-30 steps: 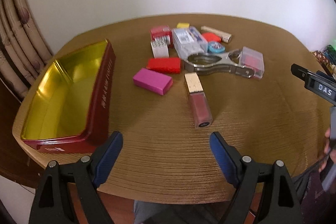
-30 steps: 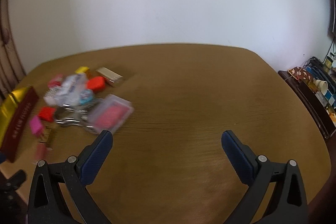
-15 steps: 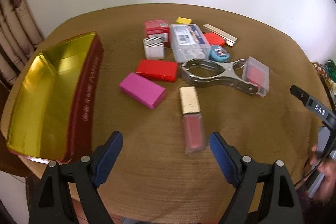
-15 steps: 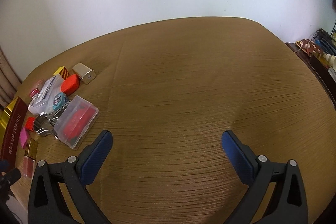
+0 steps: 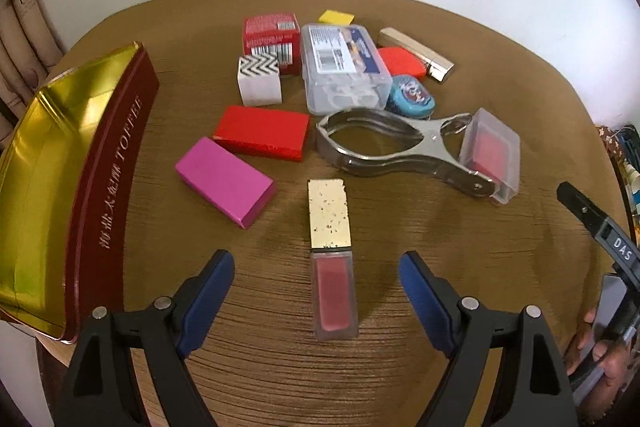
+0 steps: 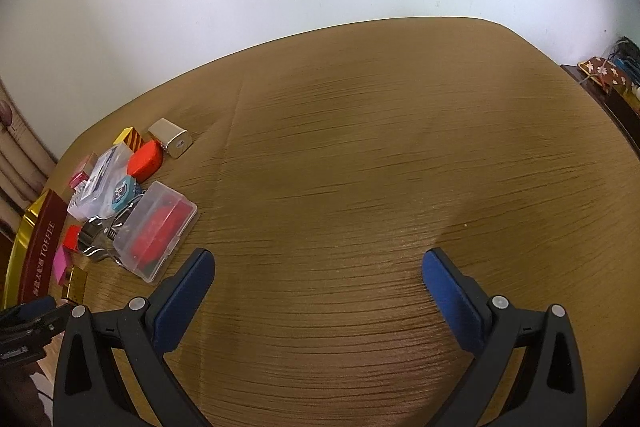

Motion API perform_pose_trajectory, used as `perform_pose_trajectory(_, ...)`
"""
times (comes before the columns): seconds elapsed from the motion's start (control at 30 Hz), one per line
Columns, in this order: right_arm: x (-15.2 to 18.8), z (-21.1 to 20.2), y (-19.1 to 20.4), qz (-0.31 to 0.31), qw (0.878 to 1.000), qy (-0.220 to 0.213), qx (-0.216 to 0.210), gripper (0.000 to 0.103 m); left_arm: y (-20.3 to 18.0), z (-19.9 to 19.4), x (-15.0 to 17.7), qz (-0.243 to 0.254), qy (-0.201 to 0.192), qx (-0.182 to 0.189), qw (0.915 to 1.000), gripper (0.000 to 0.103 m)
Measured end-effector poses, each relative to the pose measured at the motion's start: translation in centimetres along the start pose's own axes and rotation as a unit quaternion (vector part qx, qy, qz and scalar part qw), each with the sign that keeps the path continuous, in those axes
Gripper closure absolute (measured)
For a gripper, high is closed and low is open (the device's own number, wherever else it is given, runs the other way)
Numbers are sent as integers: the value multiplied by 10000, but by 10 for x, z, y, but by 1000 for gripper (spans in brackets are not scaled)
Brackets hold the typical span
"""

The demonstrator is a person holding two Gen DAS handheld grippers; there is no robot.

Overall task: Organize rigid objects
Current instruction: 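Move the left gripper toward the pink lip gloss with gold cap, then close the left gripper around the lip gloss tube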

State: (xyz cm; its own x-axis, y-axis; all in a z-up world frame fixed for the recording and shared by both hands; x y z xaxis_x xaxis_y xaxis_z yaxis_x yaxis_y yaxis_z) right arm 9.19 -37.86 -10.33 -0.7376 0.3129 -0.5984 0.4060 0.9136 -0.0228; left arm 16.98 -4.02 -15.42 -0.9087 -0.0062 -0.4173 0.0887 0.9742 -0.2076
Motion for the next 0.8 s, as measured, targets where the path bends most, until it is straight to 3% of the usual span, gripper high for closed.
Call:
perform_pose_trajectory(0.13, 0, 1, 0, -28, 10000, 26, -28, 0, 4, 9, 0, -34, 120, -40, 9999, 16)
perform_pose_trajectory(0.43, 1, 3, 2, -21, 10000, 19, -24, 0, 8, 6, -9, 173, -1, -237, 9996, 17)
perform_pose_trajectory(0.5, 1, 2, 2, -17, 10000, 17, -23, 0, 4, 9, -10, 217, -44, -218, 9995, 21)
perform_pose_trajectory(0.6, 1, 3, 2, -17, 10000, 17, -24, 0, -3, 9, -11, 330, -112, -215, 9992, 38)
perform_pose_trajectory(0.63, 1, 3, 2, -14, 10000, 17, -26, 0, -7, 9, -11, 376, -139, -198, 9990, 55)
perform_pose_trajectory(0.67, 1, 3, 2, -14, 10000, 17, -21, 0, -12, 11, -13, 402, -158, -196, 9989, 82)
perform_pose_trajectory(0.73, 1, 3, 2, -14, 10000, 18, -23, 0, -18, 12, -15, 385, -168, -249, 9988, 83)
perform_pose_trajectory(0.8, 1, 3, 3, -13, 10000, 18, -25, 0, -20, 12, -13, 329, -173, -78, 9993, 83)
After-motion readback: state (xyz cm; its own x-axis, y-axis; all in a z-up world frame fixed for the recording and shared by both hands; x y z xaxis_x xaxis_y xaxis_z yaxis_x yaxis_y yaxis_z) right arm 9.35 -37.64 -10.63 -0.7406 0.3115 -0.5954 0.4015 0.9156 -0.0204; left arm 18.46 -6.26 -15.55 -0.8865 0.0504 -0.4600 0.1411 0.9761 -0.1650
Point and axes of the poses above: each gripper's, at about its wrist camera, not at the fingertips, and z roughly the way its jaws point, y to its left, x to its underside, the point moved 8 cm from there along z, roughly the way its jaws point, and after that the axes turned 10 degrees about x, right-handed, at the moved point
